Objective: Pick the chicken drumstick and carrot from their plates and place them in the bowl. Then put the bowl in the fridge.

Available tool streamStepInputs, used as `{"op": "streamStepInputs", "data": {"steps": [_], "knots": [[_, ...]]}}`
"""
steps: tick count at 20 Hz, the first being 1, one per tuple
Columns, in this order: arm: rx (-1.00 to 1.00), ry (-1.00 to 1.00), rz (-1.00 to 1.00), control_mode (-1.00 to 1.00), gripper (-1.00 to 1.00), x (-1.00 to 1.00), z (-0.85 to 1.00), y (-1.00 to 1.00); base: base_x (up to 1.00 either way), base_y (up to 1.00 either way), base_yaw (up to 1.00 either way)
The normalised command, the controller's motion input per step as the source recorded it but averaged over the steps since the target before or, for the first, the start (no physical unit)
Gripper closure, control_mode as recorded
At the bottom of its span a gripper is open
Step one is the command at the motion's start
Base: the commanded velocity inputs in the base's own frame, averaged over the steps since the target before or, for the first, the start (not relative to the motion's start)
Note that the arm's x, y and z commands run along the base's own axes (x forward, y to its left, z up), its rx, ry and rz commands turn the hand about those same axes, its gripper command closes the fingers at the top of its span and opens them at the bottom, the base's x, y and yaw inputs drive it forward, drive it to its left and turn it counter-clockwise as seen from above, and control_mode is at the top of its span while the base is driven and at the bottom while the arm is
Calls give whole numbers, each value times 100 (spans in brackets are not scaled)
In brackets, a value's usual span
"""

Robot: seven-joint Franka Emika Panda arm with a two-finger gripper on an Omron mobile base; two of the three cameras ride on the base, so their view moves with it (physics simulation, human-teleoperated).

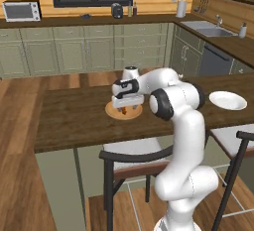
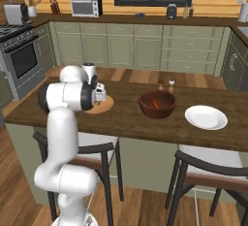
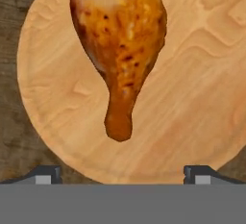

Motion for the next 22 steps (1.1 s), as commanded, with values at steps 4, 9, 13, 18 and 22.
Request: {"op": "streamStepInputs", "data": {"steps": [4, 9, 13, 18, 22], "knots": [[0, 0, 0, -100, -100, 54, -30, 5, 0, 0, 0], [0, 0, 0, -100, -100, 48, -44, 7, 0, 0, 0], [0, 0, 0, -100, 100, 17, -55, 8, 0, 0, 0], [0, 0, 0, -100, 100, -5, -41, 1, 0, 0, 0], [0, -12, 0, -100, 100, -63, -23, 0, 0, 0, 0]]}}
